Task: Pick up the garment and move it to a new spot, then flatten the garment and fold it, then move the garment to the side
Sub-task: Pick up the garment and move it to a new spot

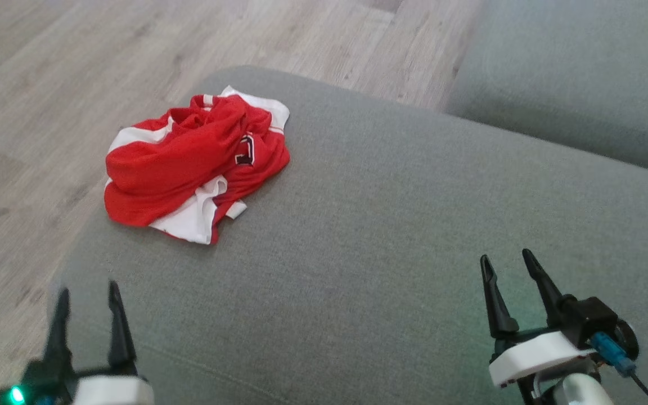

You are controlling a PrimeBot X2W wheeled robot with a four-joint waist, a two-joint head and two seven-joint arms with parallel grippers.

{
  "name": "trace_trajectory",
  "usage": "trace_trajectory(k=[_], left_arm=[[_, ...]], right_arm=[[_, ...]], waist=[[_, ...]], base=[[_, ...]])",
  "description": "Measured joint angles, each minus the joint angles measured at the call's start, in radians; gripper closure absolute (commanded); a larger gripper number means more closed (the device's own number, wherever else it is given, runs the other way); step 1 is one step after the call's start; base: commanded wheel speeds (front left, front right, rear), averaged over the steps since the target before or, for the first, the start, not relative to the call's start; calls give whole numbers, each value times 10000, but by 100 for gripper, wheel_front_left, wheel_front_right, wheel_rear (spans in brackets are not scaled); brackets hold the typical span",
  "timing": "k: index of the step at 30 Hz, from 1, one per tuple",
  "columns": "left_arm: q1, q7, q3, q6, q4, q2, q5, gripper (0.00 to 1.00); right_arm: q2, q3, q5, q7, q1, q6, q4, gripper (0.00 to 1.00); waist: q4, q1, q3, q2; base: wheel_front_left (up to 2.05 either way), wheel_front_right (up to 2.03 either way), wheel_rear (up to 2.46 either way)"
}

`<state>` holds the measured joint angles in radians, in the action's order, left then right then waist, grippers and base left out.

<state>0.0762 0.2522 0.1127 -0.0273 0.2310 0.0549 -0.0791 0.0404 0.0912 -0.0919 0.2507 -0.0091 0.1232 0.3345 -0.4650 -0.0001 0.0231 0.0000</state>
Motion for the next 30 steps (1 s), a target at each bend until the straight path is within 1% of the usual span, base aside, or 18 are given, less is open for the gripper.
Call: trace_trajectory(k=[2,4,7,9,11,12,13,16,18,21,24,27,30], left_arm=[[-350,-2,56,-6,-278,165,194,0],[-1089,0,59,-104,-623,343,293,0],[-2924,2,38,-389,-681,573,257,0],[-4308,35,-73,-546,-215,773,259,0],[-5609,54,-211,-623,640,984,261,0],[-6221,21,-276,-629,1298,1064,265,0],[-6806,-226,-349,-671,1992,1147,280,0],[-8466,-1480,-493,-688,3967,1321,374,0],[-9558,-2257,-522,-700,5152,1427,366,0],[-10906,-3103,-497,-780,6663,1626,301,0],[-11616,-3812,-499,-817,7992,1860,215,0],[-11846,-4468,-552,-861,9051,2082,192,0],[-11903,-4863,-594,-675,9812,2234,261,0]], right_arm=[[-2,-88,311,0,3,0,-163,0],[0,-263,729,2,-66,0,-322,0],[4,-577,1404,2,-286,0,-372,0],[96,-654,1848,2,-460,0,-389,0],[357,-656,2123,2,-629,0,-410,0],[497,-704,2211,2,-708,0,-443,0],[648,-752,2280,2,-775,0,-504,0],[1060,-851,2428,2,-1000,0,-706,0],[1197,-943,2420,2,-1193,0,-842,0],[1315,-890,2397,13,-1510,0,-1187,0],[1356,-748,2397,59,-1776,4,-1494,0],[1377,-698,2399,65,-1968,10,-1787,0],[1400,-709,2401,136,-2125,10,-2086,0]], waist=[[17,-1,-246,0],[35,1,-632,0],[54,4,-1312,0],[56,4,-1787,0],[55,5,-2267,0],[57,5,-2496,0],[60,5,-2722,0],[87,5,-3356,0],[135,6,-3754,-1],[300,4,-4264,-1],[597,3,-4640,0],[890,1,-5000,0],[1125,1,-5360,-1]], base=[[0,0,0],[0,0,0],[0,0,0],[0,0,0],[0,0,0],[0,0,0],[0,0,0],[0,0,0],[0,0,0],[0,0,0],[0,0,0],[0,0,0],[0,0,0]])
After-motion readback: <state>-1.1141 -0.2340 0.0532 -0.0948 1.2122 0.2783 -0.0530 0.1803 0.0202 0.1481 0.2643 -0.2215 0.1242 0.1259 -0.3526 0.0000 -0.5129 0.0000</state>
